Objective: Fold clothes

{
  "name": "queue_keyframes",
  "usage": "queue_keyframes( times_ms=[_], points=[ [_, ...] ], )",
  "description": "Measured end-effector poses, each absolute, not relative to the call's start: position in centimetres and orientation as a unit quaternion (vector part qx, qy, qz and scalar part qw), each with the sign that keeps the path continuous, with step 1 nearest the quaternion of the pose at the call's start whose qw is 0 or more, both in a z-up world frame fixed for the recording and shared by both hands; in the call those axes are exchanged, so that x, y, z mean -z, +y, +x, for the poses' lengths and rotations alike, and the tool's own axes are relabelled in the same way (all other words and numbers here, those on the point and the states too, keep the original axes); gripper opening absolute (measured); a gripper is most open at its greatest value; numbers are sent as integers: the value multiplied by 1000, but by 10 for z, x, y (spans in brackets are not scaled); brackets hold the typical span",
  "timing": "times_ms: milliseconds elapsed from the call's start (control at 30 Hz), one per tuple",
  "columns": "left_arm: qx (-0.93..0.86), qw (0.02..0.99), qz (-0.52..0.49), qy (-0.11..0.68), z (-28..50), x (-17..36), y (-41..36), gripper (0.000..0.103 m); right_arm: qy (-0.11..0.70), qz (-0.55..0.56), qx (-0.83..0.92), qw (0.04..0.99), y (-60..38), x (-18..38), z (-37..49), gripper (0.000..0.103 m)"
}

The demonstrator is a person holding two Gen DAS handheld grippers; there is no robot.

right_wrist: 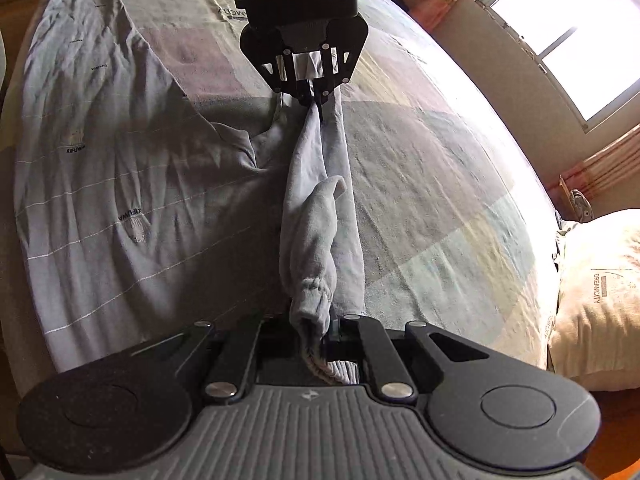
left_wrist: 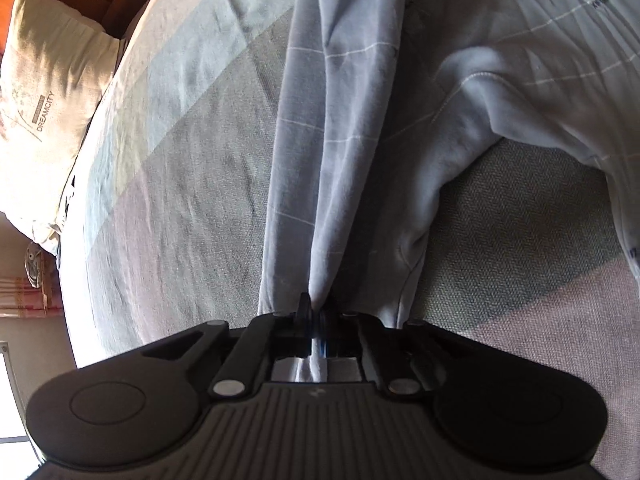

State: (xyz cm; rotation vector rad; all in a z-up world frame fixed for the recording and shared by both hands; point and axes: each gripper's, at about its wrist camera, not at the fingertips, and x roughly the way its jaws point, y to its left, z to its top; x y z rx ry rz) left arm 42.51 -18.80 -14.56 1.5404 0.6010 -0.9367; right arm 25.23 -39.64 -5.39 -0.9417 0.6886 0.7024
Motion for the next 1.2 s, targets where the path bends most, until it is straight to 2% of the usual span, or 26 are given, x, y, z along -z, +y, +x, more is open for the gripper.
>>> queue_keyframes(
  times_ms=[233,667,900,1033,1100,1167,1200],
  points=[
    [419,573,650,270,412,117,-180,1,336,-411,-326,782,-405,51,258,12],
    [537,513,597,304,359,83,-184,1,432,-267,-319,800,-447,37,277,12],
    [610,484,545,312,321,66,-205,1,459,-275,-328,778,-462,43,264,12],
    [628,466,534,323,306,80,-220,1,465,-298,-330,766,-462,57,257,13],
    [631,460,529,332,301,90,-230,1,465,-315,-324,761,-461,63,250,20],
    [631,457,525,342,300,97,-235,1,464,-335,-315,757,-459,68,242,40],
    [629,457,524,347,300,98,-235,1,462,-344,-311,756,-459,69,237,44]
  ],
)
